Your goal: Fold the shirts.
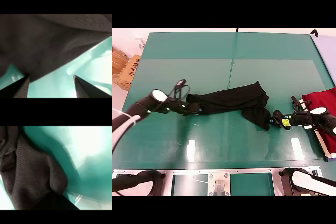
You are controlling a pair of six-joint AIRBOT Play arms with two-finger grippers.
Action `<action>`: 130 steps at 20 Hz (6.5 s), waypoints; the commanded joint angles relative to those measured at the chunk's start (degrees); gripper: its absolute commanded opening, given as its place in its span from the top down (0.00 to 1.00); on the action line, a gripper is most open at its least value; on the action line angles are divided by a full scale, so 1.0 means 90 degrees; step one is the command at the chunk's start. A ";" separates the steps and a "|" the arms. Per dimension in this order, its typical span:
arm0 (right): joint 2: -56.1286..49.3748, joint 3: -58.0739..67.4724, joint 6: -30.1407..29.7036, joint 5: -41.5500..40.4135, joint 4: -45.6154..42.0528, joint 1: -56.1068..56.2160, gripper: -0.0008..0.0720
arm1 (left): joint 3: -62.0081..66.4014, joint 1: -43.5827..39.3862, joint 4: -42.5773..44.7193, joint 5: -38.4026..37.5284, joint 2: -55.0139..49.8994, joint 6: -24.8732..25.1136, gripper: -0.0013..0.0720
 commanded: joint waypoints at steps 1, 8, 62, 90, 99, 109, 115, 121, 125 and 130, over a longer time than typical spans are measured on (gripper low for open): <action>-0.0005 -0.0002 -0.0002 -0.0046 -0.0002 0.0041 0.97 | -0.0063 -0.0644 0.0673 0.0840 -0.0262 -0.0568 0.14; -0.0005 -0.0002 -0.0002 -0.0044 -0.0012 0.0044 0.97 | 0.0848 -0.0661 0.0588 -0.0138 -0.0129 -0.0474 0.95; 0.2990 -0.0357 0.1511 0.0393 -0.1513 -0.2025 0.97 | 0.1195 0.0595 0.1321 -0.1778 0.0712 0.0061 0.95; 0.0398 0.0733 0.1715 -0.1105 0.0515 0.3832 0.97 | 0.1069 0.0595 0.1088 -0.1758 0.0282 0.0243 0.95; 0.1928 0.4182 0.1506 0.1205 0.0204 0.0940 0.97 | 0.3716 0.0595 0.1744 -0.2674 0.1173 0.0182 0.95; 0.3441 0.6785 0.1056 0.1511 0.0223 -0.0886 0.97 | 0.7618 0.0595 0.1564 -0.3330 0.2195 0.0022 0.95; 0.3900 0.7380 0.0998 0.1409 0.0231 -0.0879 0.97 | 0.7779 0.0595 0.1268 -0.4034 0.2472 0.0022 0.95; 0.3854 0.5671 0.0641 0.1634 0.1360 -0.0872 0.97 | 0.6329 0.0595 0.1586 -0.4233 0.2344 0.0024 0.95; 0.3366 0.3310 -0.0032 0.1275 0.1965 -0.0600 0.97 | 0.4541 0.0595 0.1579 -0.3449 0.1676 0.0158 0.95; 0.1110 0.1715 -0.0843 -0.1015 0.1972 0.0908 0.97 | 0.3230 0.0595 0.0930 -0.1447 -0.0522 0.0957 0.95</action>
